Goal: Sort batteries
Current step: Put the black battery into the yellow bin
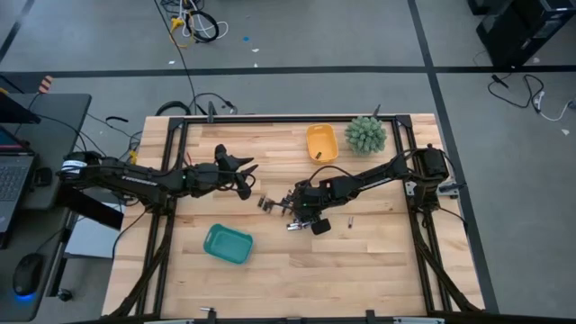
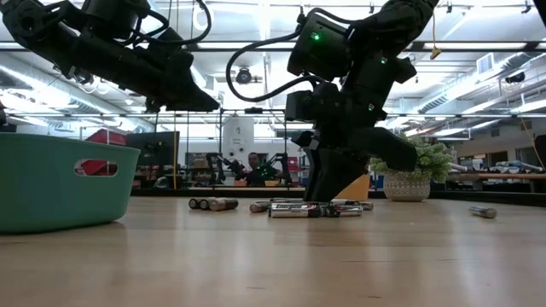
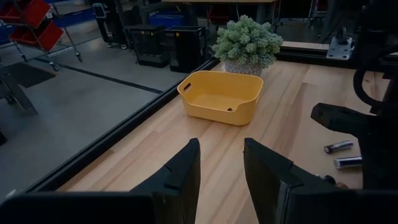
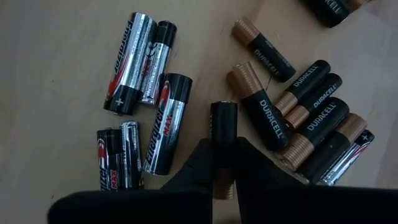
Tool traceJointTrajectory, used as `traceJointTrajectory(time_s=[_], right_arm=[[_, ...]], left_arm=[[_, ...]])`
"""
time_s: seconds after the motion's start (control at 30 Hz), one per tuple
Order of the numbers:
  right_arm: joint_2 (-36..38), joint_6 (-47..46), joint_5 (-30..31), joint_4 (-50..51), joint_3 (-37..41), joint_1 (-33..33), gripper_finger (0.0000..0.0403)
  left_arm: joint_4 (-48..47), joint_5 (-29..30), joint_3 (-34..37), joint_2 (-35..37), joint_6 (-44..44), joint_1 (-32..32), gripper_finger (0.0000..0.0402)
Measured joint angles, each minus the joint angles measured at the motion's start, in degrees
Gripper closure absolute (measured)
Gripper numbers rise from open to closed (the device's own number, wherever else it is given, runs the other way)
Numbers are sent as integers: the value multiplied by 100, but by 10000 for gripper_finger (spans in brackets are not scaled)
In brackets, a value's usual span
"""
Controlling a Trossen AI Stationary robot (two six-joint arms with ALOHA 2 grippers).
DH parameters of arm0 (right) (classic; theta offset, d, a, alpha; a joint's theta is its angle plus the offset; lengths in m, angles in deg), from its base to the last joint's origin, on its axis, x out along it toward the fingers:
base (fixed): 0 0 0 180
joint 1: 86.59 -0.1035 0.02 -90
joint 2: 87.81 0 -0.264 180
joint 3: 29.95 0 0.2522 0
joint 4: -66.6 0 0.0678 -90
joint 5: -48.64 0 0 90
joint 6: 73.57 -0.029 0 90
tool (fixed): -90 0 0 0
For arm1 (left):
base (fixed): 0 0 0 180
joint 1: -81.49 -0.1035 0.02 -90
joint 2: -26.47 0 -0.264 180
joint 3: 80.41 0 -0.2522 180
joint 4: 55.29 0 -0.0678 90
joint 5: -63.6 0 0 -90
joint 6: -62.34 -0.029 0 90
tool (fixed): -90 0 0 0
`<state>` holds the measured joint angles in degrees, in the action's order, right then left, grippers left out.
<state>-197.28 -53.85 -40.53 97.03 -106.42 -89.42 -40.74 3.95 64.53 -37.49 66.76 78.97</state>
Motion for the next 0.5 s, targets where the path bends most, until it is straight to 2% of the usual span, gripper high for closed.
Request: traceJointTrajectory(time_s=[0.2, 0.4, 0.5], right_arm=[[509, -107, 139, 157, 17, 14, 376], [1208, -605, 1034, 481, 13, 251, 375], [1553, -926, 1235, 526, 5, 612, 376]], left_arm=[[-15, -66, 0, 0, 42, 0, 282], [3, -66, 0, 0, 42, 0, 282], [4, -66, 0, 0, 42, 0, 282]])
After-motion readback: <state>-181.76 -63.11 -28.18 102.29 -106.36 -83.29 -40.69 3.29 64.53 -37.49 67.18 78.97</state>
